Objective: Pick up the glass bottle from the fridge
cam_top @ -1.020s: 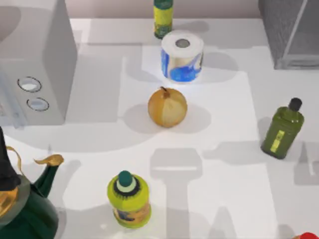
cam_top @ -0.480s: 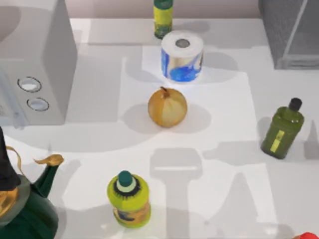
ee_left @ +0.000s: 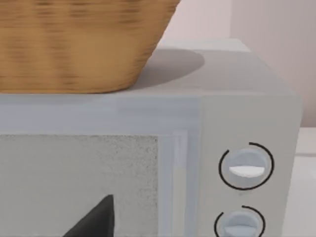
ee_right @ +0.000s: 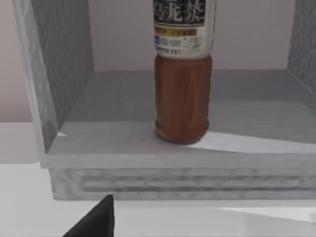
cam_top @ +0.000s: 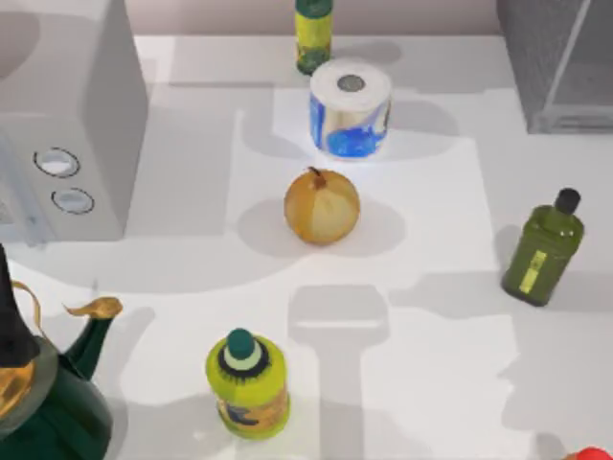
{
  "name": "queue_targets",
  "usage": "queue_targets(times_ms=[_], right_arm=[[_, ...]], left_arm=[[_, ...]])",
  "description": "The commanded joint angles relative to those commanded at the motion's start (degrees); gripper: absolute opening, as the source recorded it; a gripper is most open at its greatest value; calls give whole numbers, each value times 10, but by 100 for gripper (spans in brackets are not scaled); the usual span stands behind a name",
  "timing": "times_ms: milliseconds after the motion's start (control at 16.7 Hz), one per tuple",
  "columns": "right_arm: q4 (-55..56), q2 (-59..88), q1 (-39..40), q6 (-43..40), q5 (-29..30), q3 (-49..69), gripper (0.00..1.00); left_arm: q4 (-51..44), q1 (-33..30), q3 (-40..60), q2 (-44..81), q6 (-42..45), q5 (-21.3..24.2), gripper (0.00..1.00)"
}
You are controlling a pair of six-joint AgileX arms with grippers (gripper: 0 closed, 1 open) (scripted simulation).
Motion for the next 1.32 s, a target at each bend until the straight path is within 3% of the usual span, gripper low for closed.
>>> queue_targets(times_ms=[300,780,1020,1320], right_arm=[[116,120,-37,0,-36,17,100],[118,132,-33,0,-33,25,100],[67,171,6,-1,8,112,100],[-56,245,85,0,92,322,100]], left_arm=[[0,0,0,0,0,0,100],[0,0,0,0,0,0,100],[0,0,0,0,0,0,100],[0,0,0,0,0,0,100]])
